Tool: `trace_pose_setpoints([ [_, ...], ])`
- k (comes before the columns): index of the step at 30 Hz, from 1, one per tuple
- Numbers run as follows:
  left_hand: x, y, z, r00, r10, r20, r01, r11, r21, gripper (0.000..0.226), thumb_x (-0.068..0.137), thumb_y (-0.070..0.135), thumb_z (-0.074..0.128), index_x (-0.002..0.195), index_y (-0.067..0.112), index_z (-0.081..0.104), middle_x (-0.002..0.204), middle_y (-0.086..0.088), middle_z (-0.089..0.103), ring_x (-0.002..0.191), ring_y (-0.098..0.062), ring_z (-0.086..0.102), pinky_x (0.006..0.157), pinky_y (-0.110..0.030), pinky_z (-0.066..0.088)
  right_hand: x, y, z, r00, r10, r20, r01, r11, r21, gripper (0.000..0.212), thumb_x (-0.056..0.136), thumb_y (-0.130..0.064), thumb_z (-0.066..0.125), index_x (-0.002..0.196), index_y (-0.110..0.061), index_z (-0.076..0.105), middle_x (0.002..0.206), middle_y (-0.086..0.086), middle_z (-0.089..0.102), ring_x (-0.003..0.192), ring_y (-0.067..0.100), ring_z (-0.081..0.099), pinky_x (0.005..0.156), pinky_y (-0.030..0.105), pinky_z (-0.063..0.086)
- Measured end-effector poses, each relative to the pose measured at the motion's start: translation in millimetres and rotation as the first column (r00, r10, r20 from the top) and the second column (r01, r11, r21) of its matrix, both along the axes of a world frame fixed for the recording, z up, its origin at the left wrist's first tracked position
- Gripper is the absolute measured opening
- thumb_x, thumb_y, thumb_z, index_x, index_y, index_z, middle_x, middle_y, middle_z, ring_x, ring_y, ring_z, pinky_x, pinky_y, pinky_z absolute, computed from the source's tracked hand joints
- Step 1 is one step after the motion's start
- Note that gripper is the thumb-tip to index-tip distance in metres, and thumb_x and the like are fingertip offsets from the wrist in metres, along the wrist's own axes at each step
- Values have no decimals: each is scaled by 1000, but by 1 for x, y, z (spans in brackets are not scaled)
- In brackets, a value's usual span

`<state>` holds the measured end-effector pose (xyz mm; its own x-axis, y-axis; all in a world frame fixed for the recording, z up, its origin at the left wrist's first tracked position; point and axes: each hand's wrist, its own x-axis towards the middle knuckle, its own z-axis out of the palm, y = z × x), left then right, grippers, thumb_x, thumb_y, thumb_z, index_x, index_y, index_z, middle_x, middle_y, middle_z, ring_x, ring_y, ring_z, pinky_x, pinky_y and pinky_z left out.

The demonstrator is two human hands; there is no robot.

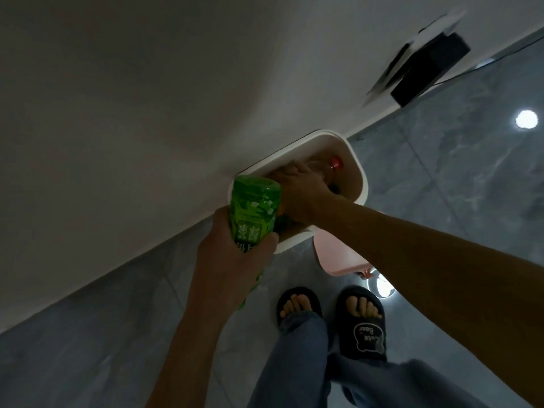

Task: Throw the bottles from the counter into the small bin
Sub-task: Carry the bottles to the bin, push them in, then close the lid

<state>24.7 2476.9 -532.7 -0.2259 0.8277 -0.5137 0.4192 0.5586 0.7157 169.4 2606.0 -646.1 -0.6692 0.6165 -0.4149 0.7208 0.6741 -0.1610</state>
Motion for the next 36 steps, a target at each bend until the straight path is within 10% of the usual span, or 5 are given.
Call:
trace_pose_setpoints([
  [8, 17, 35, -15, 980, -155, -122, 163, 985, 59, 41, 75, 50, 75, 93, 54, 38, 87, 19, 61, 84, 11, 59, 54, -10, 47, 11, -1, -7, 987, -151, -60, 142, 982, -123, 51, 97, -30, 53, 145, -16, 42, 152, 12, 42, 142, 32, 35, 120, 48, 19],
  [14, 43, 72, -14, 937, -259, -234, 290, 951, 108, 61, 73, 51, 74, 122, 26, 47, 95, 20, 53, 77, 3, 51, 65, -23, 43, 83, -31, 42, 957, -213, -199, 179, 968, -175, 33, 94, -23, 58, 126, -17, 58, 124, 8, 64, 109, 30, 64, 85, 44, 58],
  [20, 75, 100, -43, 823, -408, -395, 463, 885, 51, 77, 75, 55, 70, 136, 20, 38, 119, -2, 61, 93, -15, 55, 68, -21, 36, 130, -57, 49, 978, -63, -200, 47, 995, -83, 42, 94, -19, 57, 136, -22, 57, 142, 1, 57, 136, 20, 48, 122, 39, 27],
  [28, 87, 92, -92, 777, -539, -325, 517, 841, -159, 76, 76, 59, 55, 140, 27, 29, 141, -5, 46, 124, -28, 50, 101, -52, 48, 140, -63, 28, 942, -37, -333, 55, 998, 43, 55, 70, -7, 79, 124, -14, 67, 121, 7, 69, 116, 26, 63, 110, 39, 44],
  [36, 76, 87, -116, 750, -543, -377, 521, 837, -169, 63, 91, 36, 62, 148, 30, 36, 150, -3, 44, 137, -27, 43, 109, -48, 42, 134, -61, 22, 936, -35, -351, 70, 994, 88, 44, 77, -8, 71, 120, -12, 68, 115, 10, 71, 109, 28, 65, 106, 44, 48],
])
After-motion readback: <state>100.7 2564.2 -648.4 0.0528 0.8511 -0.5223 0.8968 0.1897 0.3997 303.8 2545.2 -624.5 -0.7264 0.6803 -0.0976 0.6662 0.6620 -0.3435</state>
